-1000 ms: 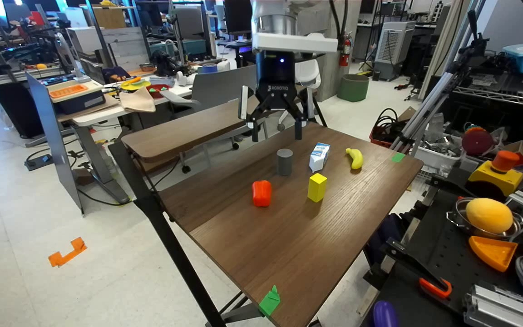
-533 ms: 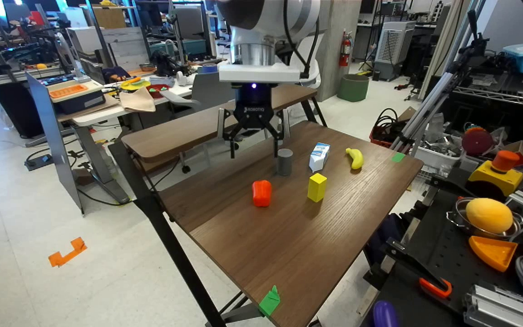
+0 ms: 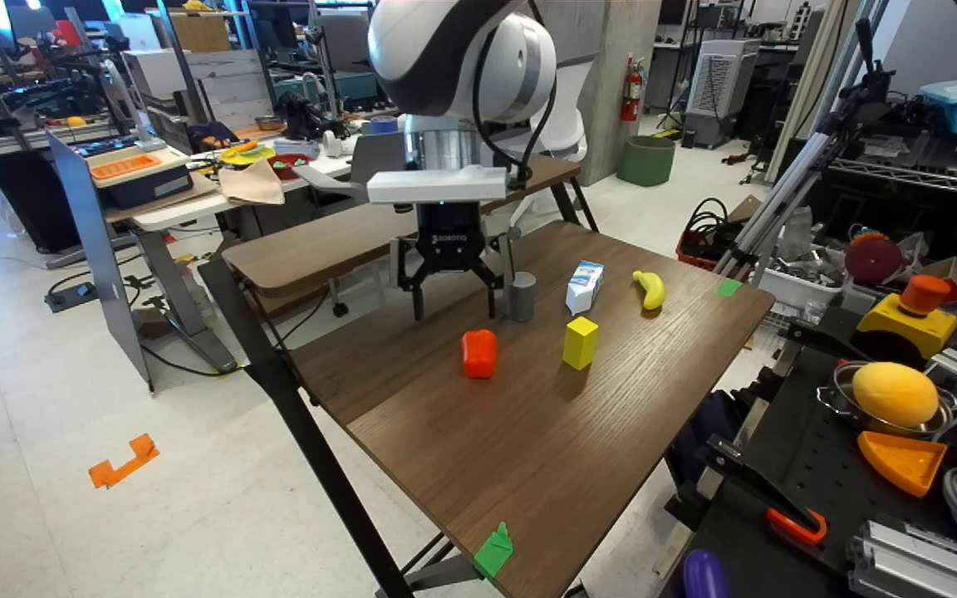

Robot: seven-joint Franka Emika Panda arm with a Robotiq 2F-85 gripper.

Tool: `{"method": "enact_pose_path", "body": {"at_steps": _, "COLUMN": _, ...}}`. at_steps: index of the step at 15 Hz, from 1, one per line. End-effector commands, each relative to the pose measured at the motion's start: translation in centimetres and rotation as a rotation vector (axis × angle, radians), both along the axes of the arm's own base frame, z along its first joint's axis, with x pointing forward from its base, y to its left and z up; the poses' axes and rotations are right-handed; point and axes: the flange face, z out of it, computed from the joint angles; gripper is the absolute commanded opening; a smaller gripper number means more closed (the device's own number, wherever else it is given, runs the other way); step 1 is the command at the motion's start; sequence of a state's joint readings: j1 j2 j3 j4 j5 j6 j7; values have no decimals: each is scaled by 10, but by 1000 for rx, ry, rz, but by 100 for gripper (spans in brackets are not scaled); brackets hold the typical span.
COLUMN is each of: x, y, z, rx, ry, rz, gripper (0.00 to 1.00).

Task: Pick up the orange bell pepper from the left side of the table and put it on the right side

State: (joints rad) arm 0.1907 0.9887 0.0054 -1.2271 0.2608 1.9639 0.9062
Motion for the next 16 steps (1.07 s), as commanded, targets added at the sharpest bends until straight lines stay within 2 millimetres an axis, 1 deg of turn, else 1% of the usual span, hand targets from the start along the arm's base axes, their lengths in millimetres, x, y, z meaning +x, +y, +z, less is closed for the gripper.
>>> {"method": "enact_pose_path", "body": {"at_steps": 1, "x": 9, "y": -2, "z": -11, "rx": -76, "ry": 16, "rz": -77, "gripper": 100}}
{"method": "enact_pose_path", "body": {"at_steps": 5, "x": 9, "y": -5, "z": -25, "rx": -139, "ry": 32, "rz": -133, "gripper": 100}}
{"method": "enact_pose_path", "body": {"at_steps": 8, "x": 8, "y": 0, "z": -33, "rx": -185, "ry": 24, "rz": -136, "gripper": 100}}
{"method": "enact_pose_path", "body": {"at_steps": 16, "x": 6, "y": 17, "z": -46, "rx": -268, "ry": 19, "rz": -133, "gripper": 100}}
